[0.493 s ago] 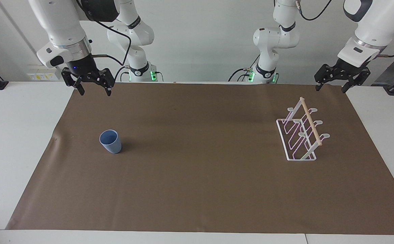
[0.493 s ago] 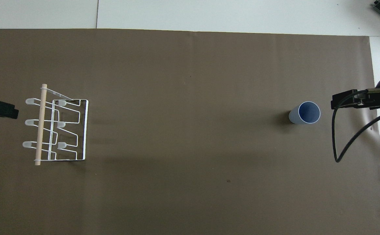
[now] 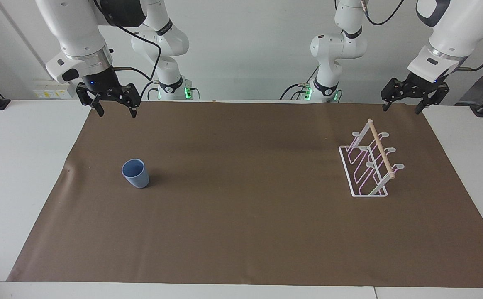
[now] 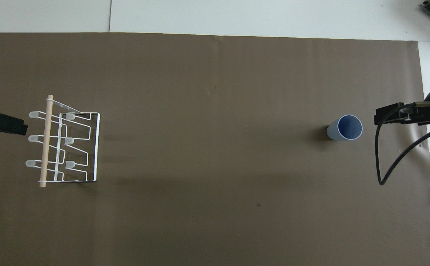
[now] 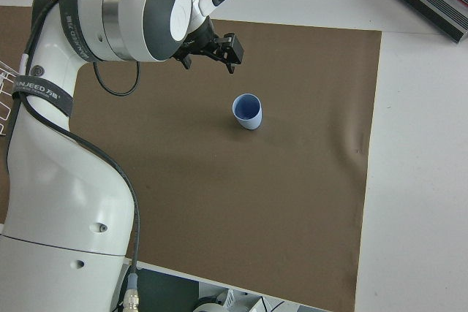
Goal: Hang cup on cup holder
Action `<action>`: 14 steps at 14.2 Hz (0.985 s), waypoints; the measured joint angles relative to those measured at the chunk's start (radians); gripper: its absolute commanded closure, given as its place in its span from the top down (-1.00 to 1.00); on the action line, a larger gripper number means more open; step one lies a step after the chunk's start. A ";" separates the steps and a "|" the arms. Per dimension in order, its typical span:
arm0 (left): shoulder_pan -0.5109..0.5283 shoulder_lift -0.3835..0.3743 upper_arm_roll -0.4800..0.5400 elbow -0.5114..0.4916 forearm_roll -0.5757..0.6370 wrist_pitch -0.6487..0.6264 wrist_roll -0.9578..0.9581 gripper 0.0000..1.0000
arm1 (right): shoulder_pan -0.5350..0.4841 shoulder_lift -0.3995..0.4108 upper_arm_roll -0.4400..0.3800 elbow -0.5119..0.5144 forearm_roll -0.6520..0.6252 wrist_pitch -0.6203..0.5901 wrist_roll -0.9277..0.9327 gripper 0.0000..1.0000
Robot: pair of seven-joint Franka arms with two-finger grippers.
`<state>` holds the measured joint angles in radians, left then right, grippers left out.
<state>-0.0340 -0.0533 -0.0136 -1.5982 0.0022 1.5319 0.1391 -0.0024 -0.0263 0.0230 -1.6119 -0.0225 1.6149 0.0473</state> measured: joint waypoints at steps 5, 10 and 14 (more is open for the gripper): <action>0.002 -0.001 -0.001 -0.003 0.000 0.000 0.000 1.00 | 0.000 -0.002 0.000 -0.009 0.000 0.000 0.000 1.00; 0.002 -0.002 -0.005 -0.003 0.000 0.001 0.000 1.00 | -0.005 -0.022 -0.004 -0.063 0.000 0.033 0.000 1.00; 0.002 -0.003 -0.010 -0.003 0.000 0.001 0.000 1.00 | -0.012 -0.054 -0.010 -0.205 0.000 0.182 -0.023 1.00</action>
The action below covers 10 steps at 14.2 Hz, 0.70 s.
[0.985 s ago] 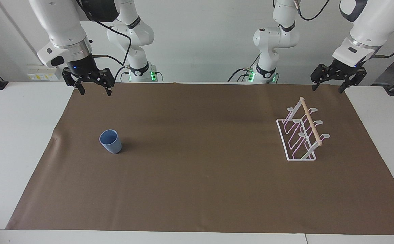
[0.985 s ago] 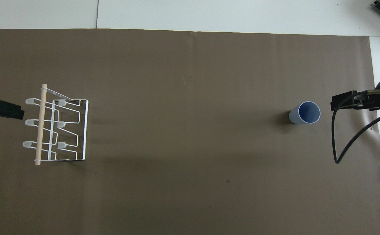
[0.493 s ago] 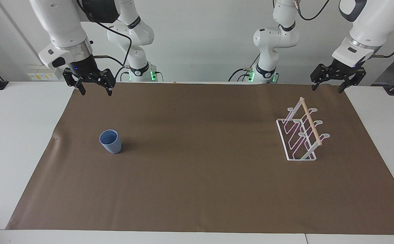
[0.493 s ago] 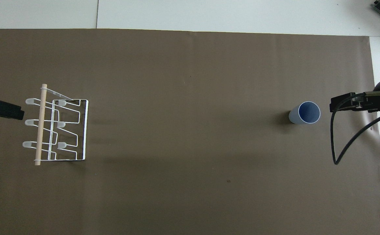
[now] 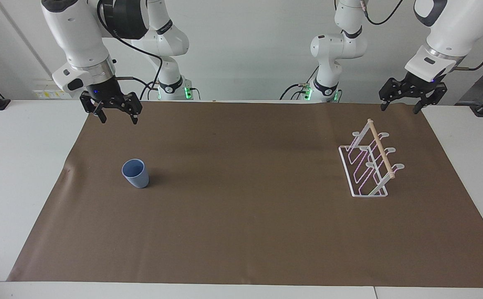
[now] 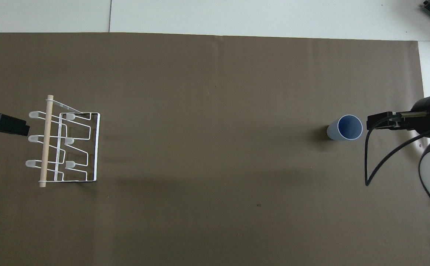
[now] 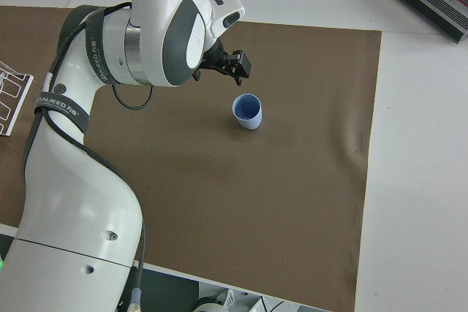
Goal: Hang cup on cup holder
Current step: 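Move the right gripper to the blue cup rim and grasp it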
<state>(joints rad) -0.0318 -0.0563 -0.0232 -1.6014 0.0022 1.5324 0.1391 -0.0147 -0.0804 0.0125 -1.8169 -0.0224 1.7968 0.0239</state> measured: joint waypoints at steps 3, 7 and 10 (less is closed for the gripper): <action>0.002 0.000 0.004 0.000 0.000 -0.002 0.000 1.00 | -0.036 -0.003 -0.001 -0.107 0.000 0.129 -0.070 1.00; 0.006 0.000 0.007 -0.001 0.000 -0.003 0.000 1.00 | -0.079 0.027 -0.003 -0.238 0.018 0.316 -0.138 1.00; 0.006 0.000 0.007 -0.001 0.000 -0.003 0.000 1.00 | -0.101 0.114 -0.003 -0.258 0.092 0.425 -0.226 1.00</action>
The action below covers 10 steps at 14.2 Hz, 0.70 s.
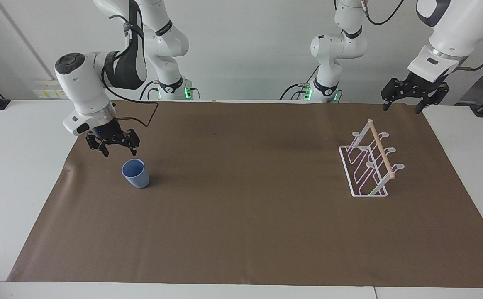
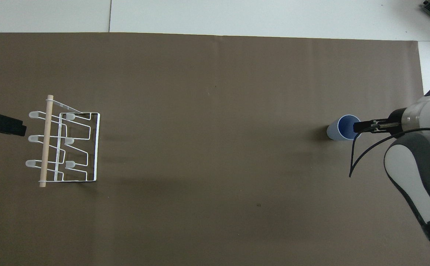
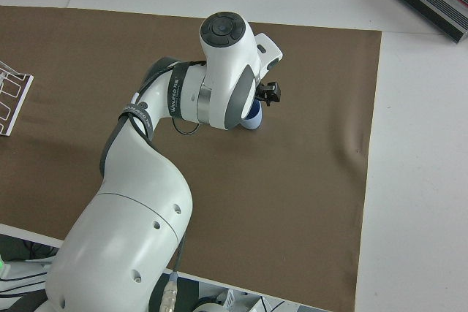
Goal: Hang cup on cup holder
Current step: 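Move the right gripper to the blue cup rim and grasp it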
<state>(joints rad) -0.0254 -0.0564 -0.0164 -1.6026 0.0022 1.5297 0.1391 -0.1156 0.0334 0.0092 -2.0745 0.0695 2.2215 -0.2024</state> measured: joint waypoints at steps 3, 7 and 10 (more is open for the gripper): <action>0.003 0.000 -0.001 0.000 0.000 0.000 0.000 1.00 | -0.013 0.063 -0.001 -0.002 0.009 0.054 -0.037 1.00; 0.003 0.000 -0.001 0.000 0.000 0.000 0.000 1.00 | -0.013 0.070 -0.001 -0.037 0.009 0.111 -0.045 1.00; 0.004 0.000 -0.001 0.000 0.000 0.000 0.000 1.00 | -0.015 0.071 -0.001 -0.054 0.009 0.130 -0.079 0.19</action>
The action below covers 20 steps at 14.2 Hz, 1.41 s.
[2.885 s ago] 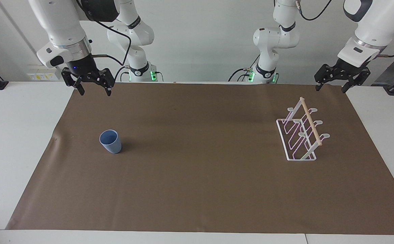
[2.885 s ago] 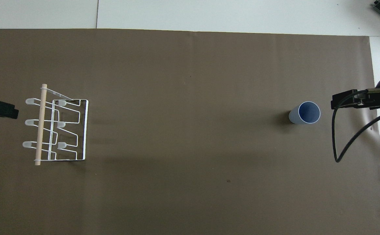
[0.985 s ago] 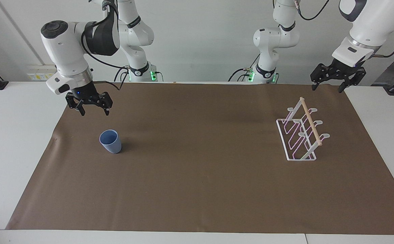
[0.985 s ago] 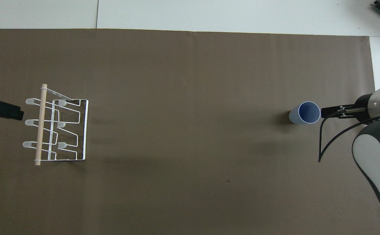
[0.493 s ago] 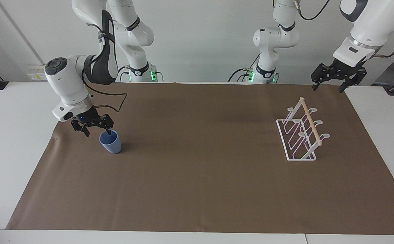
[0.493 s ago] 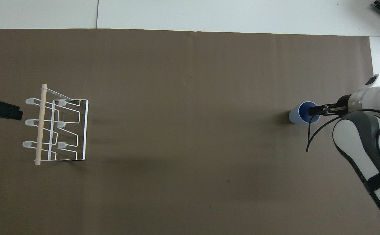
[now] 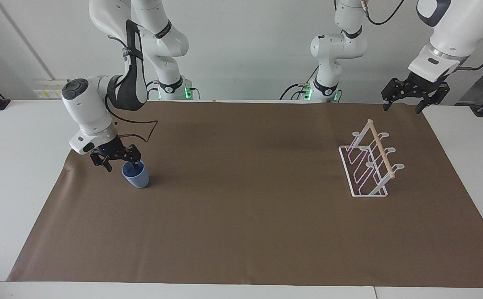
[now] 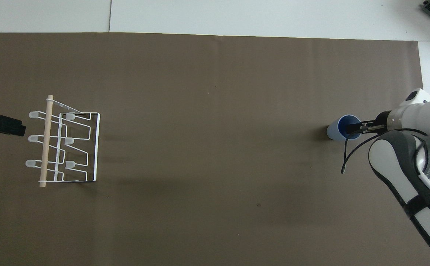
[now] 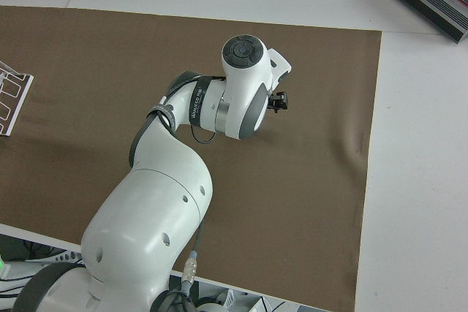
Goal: Hang cup on cup holder
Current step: 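Move the right gripper to the blue cup rim and grasp it, then lift the blue cup with the right gripper and carry it toward the rack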
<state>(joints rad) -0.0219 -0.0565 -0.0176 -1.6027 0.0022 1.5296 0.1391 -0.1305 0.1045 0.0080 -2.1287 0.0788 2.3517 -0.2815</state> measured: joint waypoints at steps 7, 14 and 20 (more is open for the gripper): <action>0.000 0.000 0.000 0.000 0.000 0.000 0.000 1.00 | -0.004 0.001 0.000 -0.007 0.001 0.004 -0.005 -1.00; 0.000 0.000 0.000 0.000 0.000 0.000 0.000 1.00 | -0.002 -0.009 0.008 0.071 0.060 -0.080 -0.006 -1.00; 0.000 0.000 0.000 0.000 0.000 0.000 0.000 1.00 | 0.050 -0.056 0.020 0.237 0.217 -0.301 0.013 -1.00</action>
<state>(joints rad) -0.0215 -0.0566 -0.0179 -1.6027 0.0022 1.5295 0.1391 -0.0808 0.0488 0.0275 -1.8920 0.2962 2.0505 -0.2688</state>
